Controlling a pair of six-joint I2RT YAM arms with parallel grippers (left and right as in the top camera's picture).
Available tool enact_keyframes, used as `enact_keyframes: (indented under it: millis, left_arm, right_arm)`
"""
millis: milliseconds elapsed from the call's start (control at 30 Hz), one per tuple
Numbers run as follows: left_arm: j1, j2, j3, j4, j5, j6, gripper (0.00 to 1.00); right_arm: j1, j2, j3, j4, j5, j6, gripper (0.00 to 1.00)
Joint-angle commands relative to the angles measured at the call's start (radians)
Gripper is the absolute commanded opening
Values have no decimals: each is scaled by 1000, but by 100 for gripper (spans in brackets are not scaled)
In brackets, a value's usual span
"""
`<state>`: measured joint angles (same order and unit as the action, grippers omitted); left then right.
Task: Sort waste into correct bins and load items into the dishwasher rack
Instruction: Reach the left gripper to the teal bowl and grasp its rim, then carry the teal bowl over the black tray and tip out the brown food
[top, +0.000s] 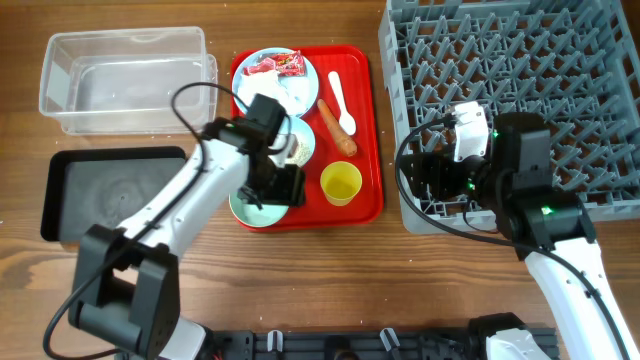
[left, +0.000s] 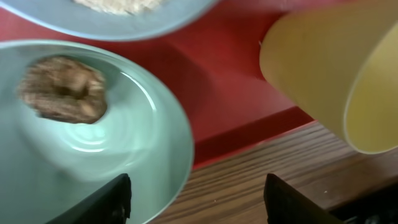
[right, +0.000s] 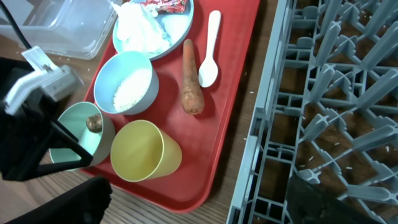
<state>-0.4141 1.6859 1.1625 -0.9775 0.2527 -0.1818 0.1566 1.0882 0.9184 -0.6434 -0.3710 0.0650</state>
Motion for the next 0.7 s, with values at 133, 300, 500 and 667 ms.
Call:
enact_keyframes:
  millis: [133,300,500,667]
  left_arm:
    - [-86,19,-47,87,-240,-74,45]
    - [-86,21,-126,193,-240,-93,35]
    - [-86,46,-132,207,-239,-97,22]
    - [-86,74,-129,198,-240,-116,4]
  right_arm:
    - [3,15,14,2,-11,-13,90]
    - [3,15,14,2,-11,-13,89]
    - [3,15,14,2,-11,-13,88]
    - [3,15,14,2,-11,-13,89]
